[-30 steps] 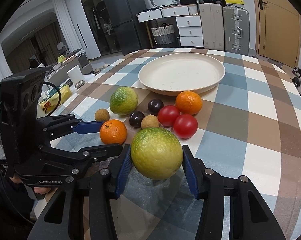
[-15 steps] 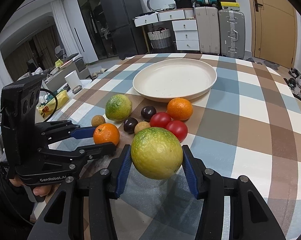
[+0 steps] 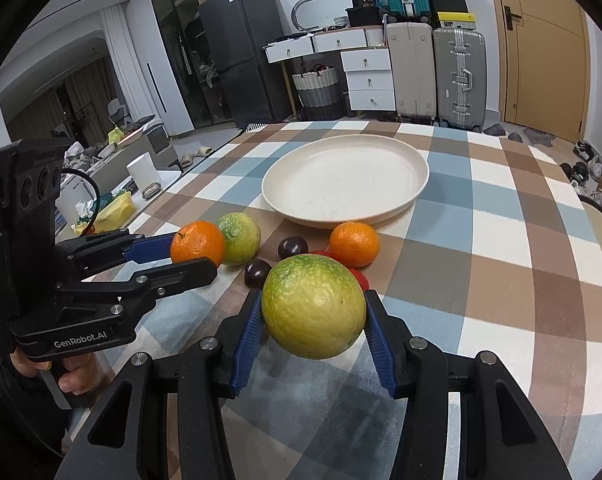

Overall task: Organize fruits
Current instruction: 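Carry both fruits to the white plate and open the right gripper over it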

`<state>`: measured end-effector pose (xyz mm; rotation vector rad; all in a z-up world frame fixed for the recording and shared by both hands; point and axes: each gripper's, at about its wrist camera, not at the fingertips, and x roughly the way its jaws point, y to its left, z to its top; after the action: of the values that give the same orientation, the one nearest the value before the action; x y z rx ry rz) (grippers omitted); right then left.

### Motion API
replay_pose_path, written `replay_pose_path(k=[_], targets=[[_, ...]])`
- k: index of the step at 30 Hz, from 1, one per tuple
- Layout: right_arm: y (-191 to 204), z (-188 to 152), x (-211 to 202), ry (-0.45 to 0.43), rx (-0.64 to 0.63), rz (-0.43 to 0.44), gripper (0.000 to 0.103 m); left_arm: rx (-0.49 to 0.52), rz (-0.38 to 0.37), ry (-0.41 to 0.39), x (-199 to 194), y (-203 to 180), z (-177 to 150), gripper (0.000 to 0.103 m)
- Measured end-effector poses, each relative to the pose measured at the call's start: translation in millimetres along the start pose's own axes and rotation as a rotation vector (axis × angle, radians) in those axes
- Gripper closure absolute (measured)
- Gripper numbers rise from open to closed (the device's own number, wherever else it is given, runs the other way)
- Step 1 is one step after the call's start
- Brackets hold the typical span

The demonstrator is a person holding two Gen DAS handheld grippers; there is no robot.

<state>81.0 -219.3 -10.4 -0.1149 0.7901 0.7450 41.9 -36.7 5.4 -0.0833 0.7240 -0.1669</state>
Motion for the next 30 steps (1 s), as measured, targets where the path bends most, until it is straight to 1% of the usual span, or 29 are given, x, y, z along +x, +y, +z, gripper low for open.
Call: replay_pose_path(k=[5,13,17,21,30], targets=[[-2,11,-2,-0.019,-0.003,-0.015,0.053,-0.008,0.012,-0.02,2,6,12,0.065],[-10,30,-1,-0.046,0.001,-0.026,0.053,-0.02,0.011,-0.055,11,14,35,0.065],[-13,39,1,-0.062,0.007,-0.032,0.053,-0.013,0.018,-0.061,17,18,45,0.065],[-16,49,2,-0.075,0.009,-0.041,0.053,-0.019,0.03,-0.051,24,23,51,0.065],[-20,74,3,-0.099,0.01,-0.053,0.053,-0.03,0.054,-0.058,34,34,61,0.065]])
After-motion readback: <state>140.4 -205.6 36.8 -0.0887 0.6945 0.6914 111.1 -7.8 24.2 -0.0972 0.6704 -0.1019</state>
